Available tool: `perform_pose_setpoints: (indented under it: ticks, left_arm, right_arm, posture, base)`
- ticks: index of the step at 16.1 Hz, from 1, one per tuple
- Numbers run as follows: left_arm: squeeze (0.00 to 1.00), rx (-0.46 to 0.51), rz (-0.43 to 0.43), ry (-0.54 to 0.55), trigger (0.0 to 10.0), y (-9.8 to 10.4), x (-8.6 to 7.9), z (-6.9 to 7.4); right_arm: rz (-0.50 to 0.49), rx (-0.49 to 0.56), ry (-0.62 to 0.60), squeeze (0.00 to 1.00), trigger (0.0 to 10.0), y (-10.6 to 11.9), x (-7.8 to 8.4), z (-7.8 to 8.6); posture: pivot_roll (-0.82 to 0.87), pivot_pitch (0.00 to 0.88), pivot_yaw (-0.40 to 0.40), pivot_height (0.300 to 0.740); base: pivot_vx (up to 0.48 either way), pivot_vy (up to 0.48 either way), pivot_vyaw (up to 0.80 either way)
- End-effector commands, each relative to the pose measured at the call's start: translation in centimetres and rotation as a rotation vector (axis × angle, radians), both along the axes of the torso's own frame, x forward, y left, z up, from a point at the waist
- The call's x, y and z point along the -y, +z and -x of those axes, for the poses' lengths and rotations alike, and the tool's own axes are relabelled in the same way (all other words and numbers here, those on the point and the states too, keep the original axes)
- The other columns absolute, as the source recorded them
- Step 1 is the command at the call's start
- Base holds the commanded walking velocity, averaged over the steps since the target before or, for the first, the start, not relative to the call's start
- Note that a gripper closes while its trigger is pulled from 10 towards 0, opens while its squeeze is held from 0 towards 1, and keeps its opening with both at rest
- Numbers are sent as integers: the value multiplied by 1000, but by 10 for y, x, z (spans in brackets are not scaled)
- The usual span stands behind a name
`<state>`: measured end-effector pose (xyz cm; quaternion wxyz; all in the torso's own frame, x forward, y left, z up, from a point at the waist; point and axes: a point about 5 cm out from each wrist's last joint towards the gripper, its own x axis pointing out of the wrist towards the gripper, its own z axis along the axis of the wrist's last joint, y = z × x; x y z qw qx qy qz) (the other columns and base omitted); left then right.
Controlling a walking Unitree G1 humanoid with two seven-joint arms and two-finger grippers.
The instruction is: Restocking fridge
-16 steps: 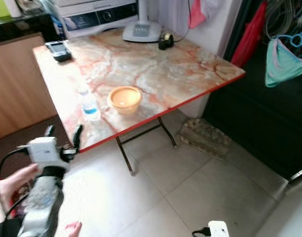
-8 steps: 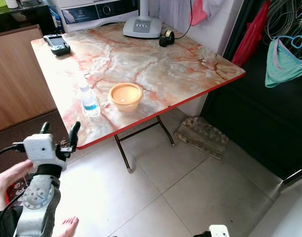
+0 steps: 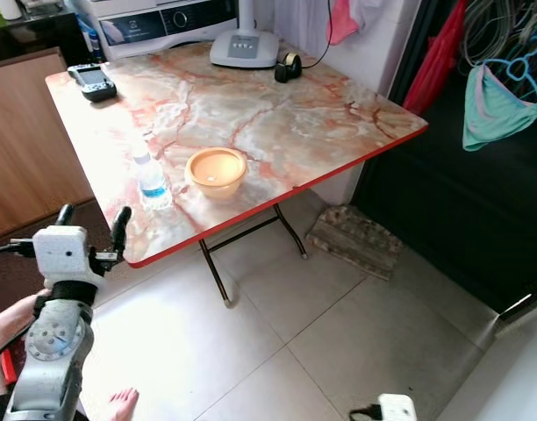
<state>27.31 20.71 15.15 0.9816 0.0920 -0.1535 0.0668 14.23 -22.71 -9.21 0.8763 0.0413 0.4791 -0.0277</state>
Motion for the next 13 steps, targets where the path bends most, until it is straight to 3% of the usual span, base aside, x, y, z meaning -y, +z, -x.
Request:
perform_pose_setpoints:
  ticks: [1, 4, 6, 8, 13]
  left_arm:
    - [0, -10, 31, -4, 10000, 2, 4, -3]
    - [0, -12, 57, -13, 10000, 10, 4, -12]
    - [0, -22, 38, -34, 10000, 11, 5, -9]
    - [0, -22, 27, -46, 10000, 13, 6, -4]
    - [0, -57, 8, -81, 10000, 8, 13, 7]
  right_arm:
    - [1, -6, -19, 0, 10000, 0, 1, 0]
    - [-18, 19, -12, 0, 10000, 2, -5, -9]
    - [-24, 30, -59, 0, 10000, 2, -3, -8]
    - [-38, 30, -116, 0, 10000, 1, 0, -4]
    - [-20, -16, -24, 0, 10000, -1, 4, 7]
  posture:
    - [99, 51, -65, 740]
    - [77, 53, -16, 740]
    - [63, 43, 27, 740]
    - [69, 44, 30, 740]
    - [77, 53, -17, 740]
  base:
    - [0, 0, 0]
    - [0, 0, 0]
    - [0, 0, 0]
    - [0, 0, 0]
    - [0, 0, 0]
